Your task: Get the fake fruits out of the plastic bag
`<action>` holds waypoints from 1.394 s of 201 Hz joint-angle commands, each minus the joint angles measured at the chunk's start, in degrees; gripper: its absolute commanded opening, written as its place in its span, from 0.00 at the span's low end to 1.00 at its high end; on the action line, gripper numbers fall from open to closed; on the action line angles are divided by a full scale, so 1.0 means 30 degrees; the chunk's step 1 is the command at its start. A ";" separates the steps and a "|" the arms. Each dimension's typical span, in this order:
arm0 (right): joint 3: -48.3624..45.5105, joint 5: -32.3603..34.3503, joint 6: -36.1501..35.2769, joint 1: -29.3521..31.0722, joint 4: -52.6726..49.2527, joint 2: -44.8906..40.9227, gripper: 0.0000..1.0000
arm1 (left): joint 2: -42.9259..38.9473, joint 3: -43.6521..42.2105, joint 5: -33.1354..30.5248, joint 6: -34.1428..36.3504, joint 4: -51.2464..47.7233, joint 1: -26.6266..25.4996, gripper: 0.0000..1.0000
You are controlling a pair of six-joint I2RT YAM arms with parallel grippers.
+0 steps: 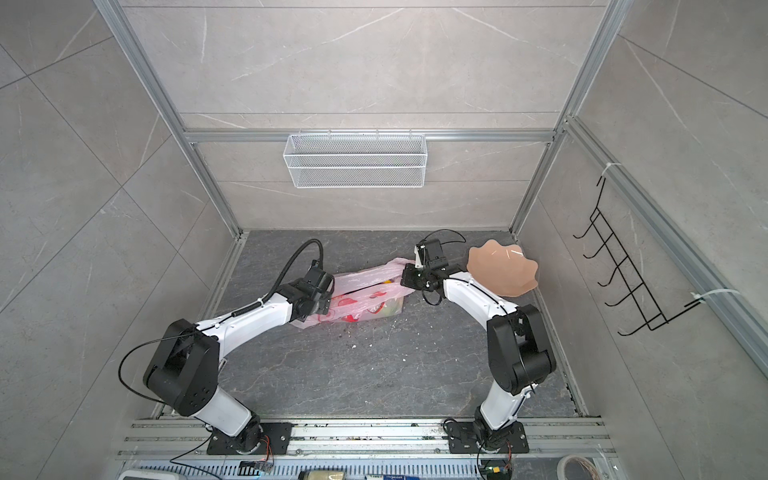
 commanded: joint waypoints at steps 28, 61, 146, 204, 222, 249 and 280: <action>0.0493 0.0212 -0.0943 -0.0242 -0.0147 0.0451 0.00 | 0.1082 0.0700 0.4528 -0.1403 0.1526 0.3310 0.64; -0.0011 -0.0896 -0.1538 -0.0248 0.0816 0.0878 0.00 | 0.1297 0.0742 0.8749 -0.3507 0.3424 0.5997 0.22; 0.1957 0.3811 -0.2291 0.1087 -0.2532 0.1549 0.61 | 0.1279 0.0110 1.3099 -0.6869 0.5632 0.8278 0.00; 0.3093 1.0756 0.2228 0.4745 -0.6382 -0.0066 0.85 | 0.0157 -0.0683 1.1974 -0.6776 0.4316 0.6803 0.00; 0.2947 1.1226 0.4147 0.5491 -0.6341 -0.0202 0.86 | -0.0380 -0.1106 1.1552 -0.6873 0.3971 0.6185 0.00; 0.2433 1.0366 0.6177 0.5599 -0.4819 -0.0038 0.87 | -0.1274 -0.1807 1.0942 -0.7069 0.3691 0.5390 0.00; 0.3806 0.9432 0.6980 0.5589 -0.4739 0.1468 0.89 | -0.2023 -0.2588 1.1022 -0.7338 0.3851 0.5262 0.00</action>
